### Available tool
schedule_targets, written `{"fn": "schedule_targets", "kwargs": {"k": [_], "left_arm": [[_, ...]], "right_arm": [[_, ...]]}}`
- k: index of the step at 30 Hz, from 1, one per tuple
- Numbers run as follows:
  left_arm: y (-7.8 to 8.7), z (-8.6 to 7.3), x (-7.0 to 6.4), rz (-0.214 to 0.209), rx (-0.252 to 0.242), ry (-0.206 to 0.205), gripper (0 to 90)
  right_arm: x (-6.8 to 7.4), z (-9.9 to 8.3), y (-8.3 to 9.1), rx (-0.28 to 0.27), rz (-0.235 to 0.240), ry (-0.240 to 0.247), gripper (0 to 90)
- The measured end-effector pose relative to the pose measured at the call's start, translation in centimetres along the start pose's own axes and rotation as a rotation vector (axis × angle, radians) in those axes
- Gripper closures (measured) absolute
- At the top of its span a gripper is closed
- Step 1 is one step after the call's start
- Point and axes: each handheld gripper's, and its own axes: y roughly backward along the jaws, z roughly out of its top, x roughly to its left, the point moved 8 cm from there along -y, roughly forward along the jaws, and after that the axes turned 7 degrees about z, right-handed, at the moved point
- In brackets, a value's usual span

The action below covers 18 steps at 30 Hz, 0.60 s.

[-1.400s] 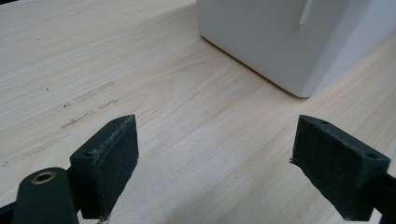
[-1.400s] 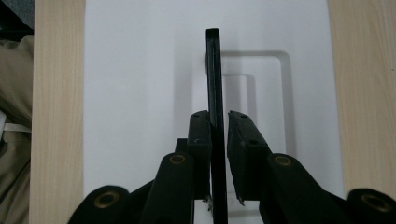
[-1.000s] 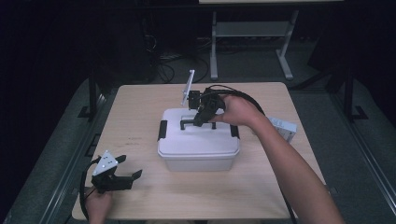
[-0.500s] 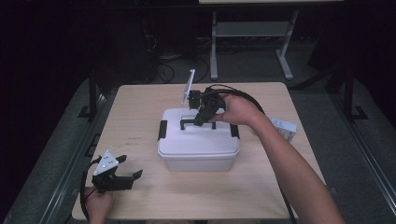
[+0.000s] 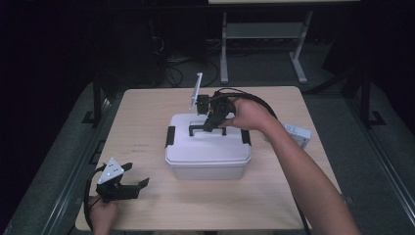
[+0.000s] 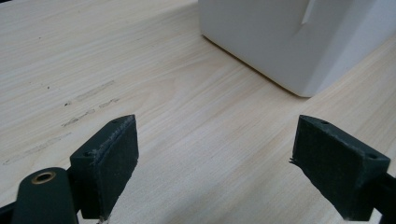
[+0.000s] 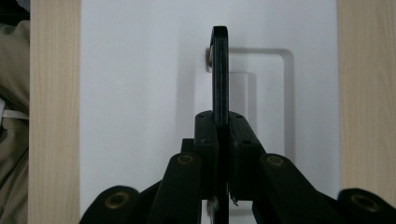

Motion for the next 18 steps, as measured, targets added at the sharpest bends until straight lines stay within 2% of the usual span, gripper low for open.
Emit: {"fn": "schedule_targets", "kwargs": {"k": [18], "left_arm": [[0.05,-0.02,0.01,0.001,0.001,-0.001,13.6]], "right_arm": [[0.05,0.16,0.26,-0.001,-0.004,0.005,84.0]]}}
